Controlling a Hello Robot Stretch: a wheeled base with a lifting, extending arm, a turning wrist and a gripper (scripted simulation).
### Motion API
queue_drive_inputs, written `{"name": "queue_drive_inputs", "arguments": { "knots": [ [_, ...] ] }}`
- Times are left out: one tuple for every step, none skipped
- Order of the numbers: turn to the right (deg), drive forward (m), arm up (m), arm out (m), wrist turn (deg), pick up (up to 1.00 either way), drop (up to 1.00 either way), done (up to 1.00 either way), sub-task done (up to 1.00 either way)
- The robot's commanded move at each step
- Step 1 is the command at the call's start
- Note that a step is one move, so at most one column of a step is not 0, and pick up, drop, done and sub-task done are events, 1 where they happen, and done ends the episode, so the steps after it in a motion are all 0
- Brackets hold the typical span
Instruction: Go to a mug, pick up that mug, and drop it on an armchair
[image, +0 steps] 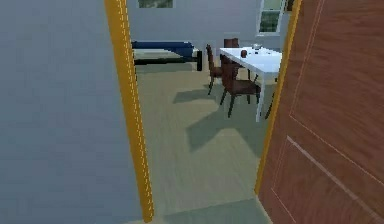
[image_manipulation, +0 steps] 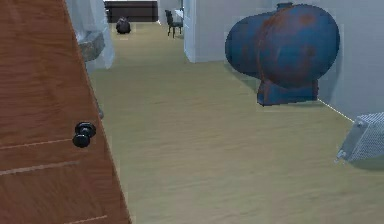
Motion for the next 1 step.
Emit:
{"name": "queue_drive_inputs", "arguments": {
  "knots": [
    [18.0, 0.0, 0.0, 0.0, 0.0, 0.0, 0.0, 0.0, 0.0]
  ]
}}
